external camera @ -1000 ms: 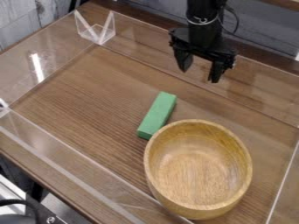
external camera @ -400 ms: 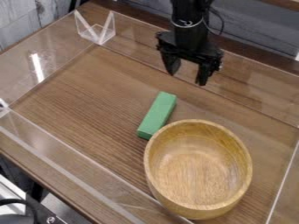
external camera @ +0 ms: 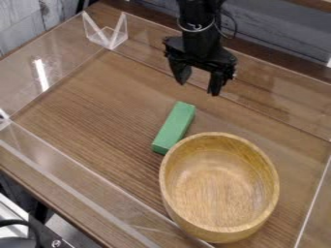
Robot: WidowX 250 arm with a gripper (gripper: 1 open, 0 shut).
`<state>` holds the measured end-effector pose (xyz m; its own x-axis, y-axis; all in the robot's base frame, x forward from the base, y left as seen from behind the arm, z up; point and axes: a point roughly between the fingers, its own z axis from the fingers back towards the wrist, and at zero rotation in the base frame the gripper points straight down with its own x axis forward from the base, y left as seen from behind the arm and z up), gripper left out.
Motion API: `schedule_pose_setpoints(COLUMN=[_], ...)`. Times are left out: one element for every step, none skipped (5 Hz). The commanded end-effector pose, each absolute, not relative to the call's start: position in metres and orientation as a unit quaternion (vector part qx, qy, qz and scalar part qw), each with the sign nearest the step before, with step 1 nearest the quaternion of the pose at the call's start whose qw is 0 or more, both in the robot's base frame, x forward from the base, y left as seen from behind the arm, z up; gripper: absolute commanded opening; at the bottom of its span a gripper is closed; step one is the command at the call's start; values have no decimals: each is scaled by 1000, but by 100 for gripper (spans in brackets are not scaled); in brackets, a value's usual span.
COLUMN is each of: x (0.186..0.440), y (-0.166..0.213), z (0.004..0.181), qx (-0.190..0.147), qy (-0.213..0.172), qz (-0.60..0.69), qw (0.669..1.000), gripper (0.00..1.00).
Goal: Put the green block in the brown bowl
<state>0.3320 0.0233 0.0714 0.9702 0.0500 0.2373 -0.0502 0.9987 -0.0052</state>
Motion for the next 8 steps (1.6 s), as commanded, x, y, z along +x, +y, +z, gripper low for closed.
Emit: schedule_pose_setpoints(x=[334, 330, 326, 323, 321, 318, 316, 314], y=[31, 34, 37, 40, 42, 44, 44, 45], z=[94, 90, 85, 79, 73, 67, 60, 53], qx=[3, 3, 3, 2, 1, 1, 1, 0], qy=[-158, -155, -153, -150, -148, -145, -142, -138], qz=[29, 31, 33, 34, 36, 37, 37, 38], qw=[987, 987, 988, 988, 988, 989, 989, 990], gripper=[100, 100, 100, 100, 100, 100, 100, 100])
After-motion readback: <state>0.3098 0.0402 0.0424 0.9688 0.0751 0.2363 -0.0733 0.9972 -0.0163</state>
